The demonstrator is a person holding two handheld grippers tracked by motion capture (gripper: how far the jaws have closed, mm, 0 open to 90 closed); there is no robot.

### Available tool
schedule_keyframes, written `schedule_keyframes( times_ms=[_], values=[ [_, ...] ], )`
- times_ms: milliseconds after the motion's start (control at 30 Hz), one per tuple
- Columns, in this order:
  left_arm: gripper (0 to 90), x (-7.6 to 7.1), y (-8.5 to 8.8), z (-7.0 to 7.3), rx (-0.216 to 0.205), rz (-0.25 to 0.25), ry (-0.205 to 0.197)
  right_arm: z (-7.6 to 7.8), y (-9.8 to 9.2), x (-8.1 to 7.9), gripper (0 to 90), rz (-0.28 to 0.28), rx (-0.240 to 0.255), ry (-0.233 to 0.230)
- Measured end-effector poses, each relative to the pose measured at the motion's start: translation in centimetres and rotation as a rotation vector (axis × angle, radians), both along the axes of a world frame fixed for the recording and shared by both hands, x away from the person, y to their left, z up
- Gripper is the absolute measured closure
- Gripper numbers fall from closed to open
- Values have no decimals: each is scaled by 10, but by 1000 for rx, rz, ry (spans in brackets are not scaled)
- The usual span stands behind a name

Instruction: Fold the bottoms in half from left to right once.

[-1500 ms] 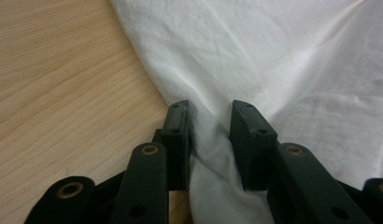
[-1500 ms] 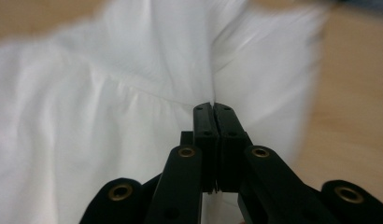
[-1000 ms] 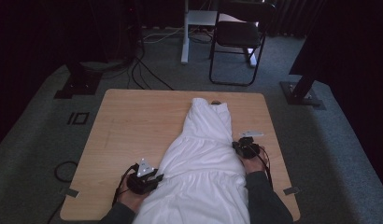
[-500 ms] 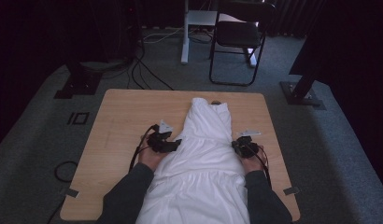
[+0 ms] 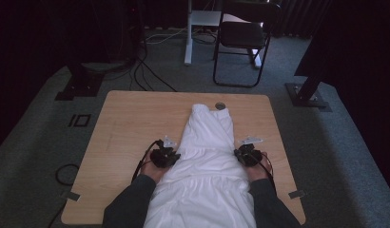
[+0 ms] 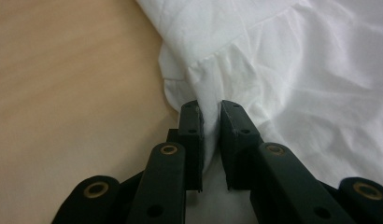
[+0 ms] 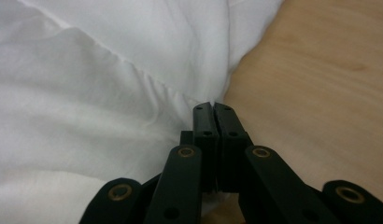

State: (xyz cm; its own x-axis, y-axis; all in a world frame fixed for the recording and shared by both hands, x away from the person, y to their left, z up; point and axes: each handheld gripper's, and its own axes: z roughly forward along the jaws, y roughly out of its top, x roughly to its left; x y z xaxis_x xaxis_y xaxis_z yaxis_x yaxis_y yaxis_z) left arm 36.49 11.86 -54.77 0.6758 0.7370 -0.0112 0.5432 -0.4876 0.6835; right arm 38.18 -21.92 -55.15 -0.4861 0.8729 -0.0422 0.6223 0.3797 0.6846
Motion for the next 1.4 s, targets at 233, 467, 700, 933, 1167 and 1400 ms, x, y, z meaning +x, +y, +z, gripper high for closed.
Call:
schedule_keyframes(
  times_ms=[233, 467, 700, 933, 1167, 1400],
  values=[
    [783, -46, 13, -7, -41, -13, -38, 3, 3, -36, 876, 102, -28, 47],
    [742, -47, 15, -9, -57, -10, -47, 24, 0, -26, 596, 145, 60, 1],
    [730, -48, 16, -12, -80, 2, -61, 58, 27, 38, 501, 164, 177, -91],
    [729, -48, 17, -13, -88, 2, -67, 55, 69, 87, 478, 217, 245, -48],
    [718, -49, 17, -13, -92, 10, -65, 51, 83, 93, 876, 227, 182, -23],
    [703, -49, 16, -13, -94, 13, -62, 92, 34, 52, 890, 65, 176, -257]
  ],
)
